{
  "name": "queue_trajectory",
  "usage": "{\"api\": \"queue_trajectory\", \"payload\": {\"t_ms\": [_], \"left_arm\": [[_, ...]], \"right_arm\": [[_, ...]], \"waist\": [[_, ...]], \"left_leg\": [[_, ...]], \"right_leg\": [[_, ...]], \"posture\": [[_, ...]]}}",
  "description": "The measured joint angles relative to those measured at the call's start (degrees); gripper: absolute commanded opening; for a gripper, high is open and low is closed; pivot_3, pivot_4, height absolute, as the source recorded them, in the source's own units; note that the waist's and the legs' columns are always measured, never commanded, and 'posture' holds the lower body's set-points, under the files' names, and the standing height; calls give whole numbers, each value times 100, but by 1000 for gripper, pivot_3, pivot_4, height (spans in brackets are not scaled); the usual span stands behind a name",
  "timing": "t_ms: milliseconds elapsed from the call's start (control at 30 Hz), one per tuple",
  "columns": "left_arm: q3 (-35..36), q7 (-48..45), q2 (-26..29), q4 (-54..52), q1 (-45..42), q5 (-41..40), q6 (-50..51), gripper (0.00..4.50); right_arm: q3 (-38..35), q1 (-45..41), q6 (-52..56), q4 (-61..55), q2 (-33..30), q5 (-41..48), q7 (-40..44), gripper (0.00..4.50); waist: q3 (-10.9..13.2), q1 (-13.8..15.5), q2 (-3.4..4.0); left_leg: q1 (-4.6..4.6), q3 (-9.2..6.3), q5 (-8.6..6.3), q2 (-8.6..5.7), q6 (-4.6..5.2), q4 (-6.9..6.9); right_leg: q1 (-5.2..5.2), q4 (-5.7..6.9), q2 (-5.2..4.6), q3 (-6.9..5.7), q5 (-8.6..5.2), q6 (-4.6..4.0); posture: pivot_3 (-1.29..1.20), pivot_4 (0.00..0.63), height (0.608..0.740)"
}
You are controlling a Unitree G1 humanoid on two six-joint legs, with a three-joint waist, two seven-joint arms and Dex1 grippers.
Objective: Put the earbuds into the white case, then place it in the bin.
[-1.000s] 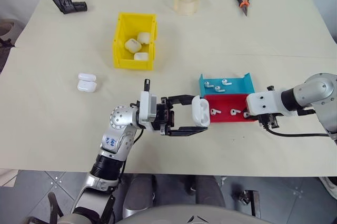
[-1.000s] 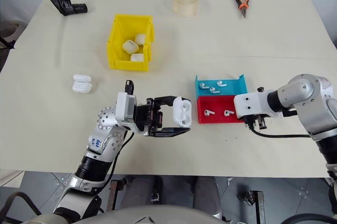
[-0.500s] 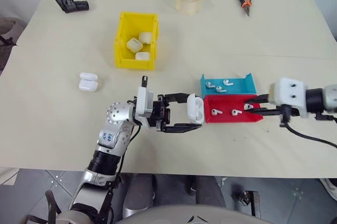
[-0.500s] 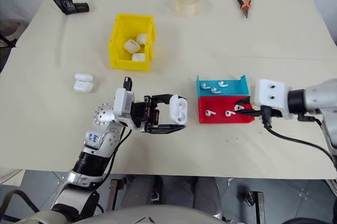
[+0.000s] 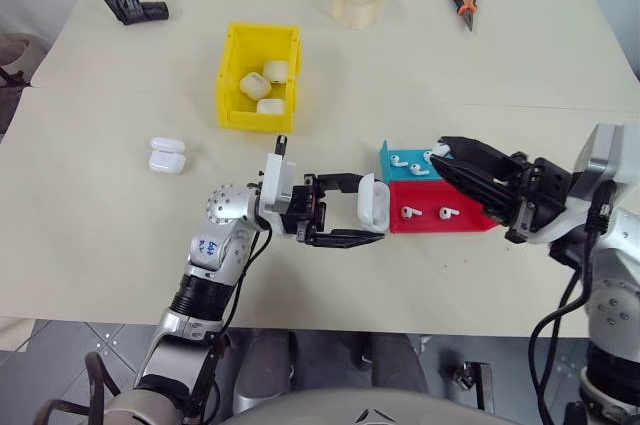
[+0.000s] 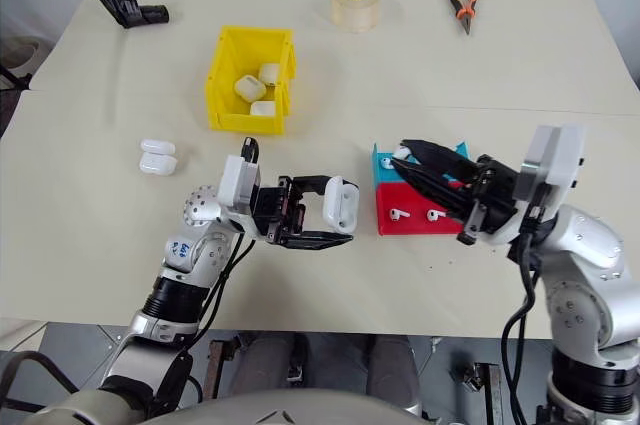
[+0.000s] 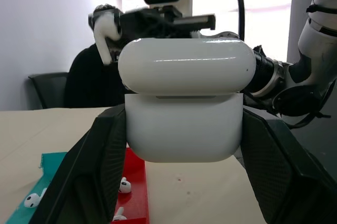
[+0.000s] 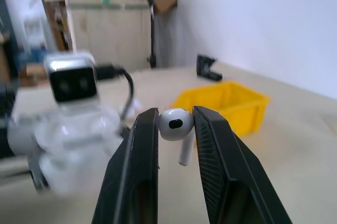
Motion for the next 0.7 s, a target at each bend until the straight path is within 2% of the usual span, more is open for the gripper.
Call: {"api": "queue_trajectory", "payload": {"t_ms": [300,700], "left_arm": [[20,57,-41,-38,-54,-105,343,2797],[52,197,-31,-104,-50,-108,459,2797]], "right_arm": [[827,189,-223,-62,594,-54,-233,1008],[1111,311,-795,313,658,-440,-28,1008]], "waist": [[-1,-5,1],[-1,-11,1]], "left_leg": [[0,1,0,-1,0,-1],[0,2,0,-1,0,-2]], "right_leg": [[0,0,1,0,0,0],[-1,-1,1,1,0,0]], "posture": [[0,150,740],[0,150,740]]}}
